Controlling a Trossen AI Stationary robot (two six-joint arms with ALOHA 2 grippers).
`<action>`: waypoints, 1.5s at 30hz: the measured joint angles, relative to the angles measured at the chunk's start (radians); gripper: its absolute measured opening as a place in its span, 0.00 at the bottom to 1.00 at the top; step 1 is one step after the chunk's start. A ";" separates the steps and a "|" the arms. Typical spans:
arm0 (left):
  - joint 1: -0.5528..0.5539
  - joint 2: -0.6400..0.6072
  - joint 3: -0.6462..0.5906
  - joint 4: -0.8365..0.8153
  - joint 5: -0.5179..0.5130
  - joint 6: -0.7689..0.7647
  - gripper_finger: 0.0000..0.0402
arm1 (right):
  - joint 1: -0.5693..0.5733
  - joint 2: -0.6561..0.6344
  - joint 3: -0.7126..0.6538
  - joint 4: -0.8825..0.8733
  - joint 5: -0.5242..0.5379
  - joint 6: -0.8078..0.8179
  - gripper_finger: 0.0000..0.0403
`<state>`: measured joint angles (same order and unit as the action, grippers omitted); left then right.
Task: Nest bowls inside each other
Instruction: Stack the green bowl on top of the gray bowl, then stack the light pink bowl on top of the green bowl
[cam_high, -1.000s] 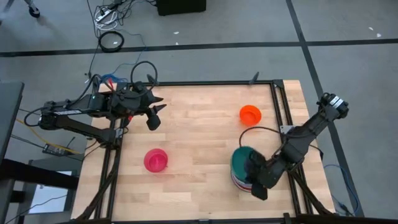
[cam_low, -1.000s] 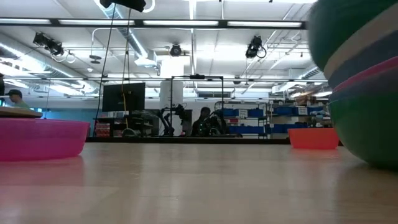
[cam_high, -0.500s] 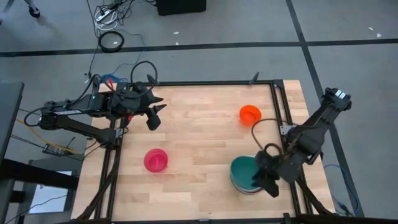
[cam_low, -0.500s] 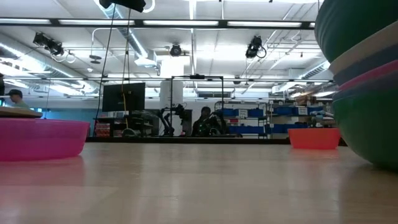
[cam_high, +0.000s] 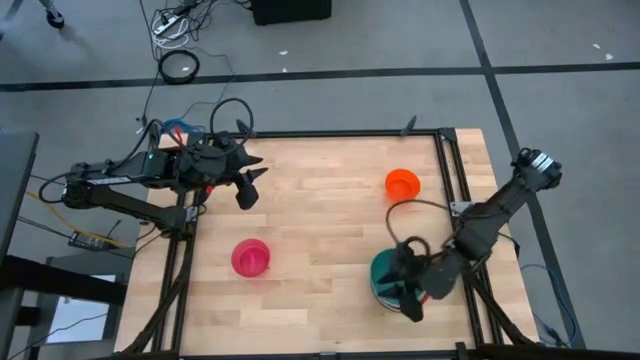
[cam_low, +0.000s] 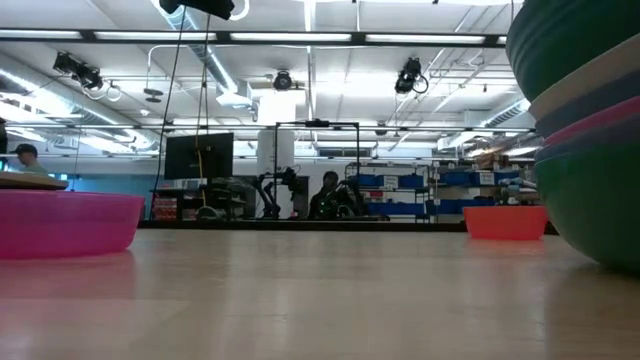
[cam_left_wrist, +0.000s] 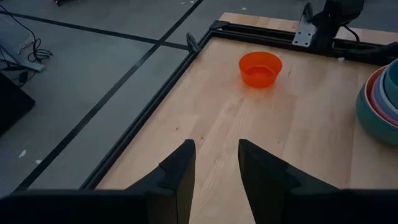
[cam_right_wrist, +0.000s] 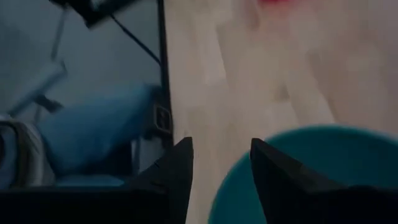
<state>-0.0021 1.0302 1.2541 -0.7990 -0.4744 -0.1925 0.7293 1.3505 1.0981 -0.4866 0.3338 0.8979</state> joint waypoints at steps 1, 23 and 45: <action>0.000 0.000 0.000 0.000 0.000 0.000 0.33 | -0.004 0.019 0.000 -0.001 -0.016 0.003 0.37; -0.100 0.027 -0.047 -0.243 0.308 -0.212 0.33 | 0.090 -0.148 0.000 -0.197 0.096 0.187 0.37; -0.584 0.553 -0.182 -0.142 0.372 -0.602 0.33 | 0.091 -0.158 0.000 -0.233 0.292 -0.011 0.37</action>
<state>-0.5858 1.5831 1.0718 -0.9411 -0.1019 -0.7949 0.8200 1.1927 1.0977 -0.7195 0.6253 0.8867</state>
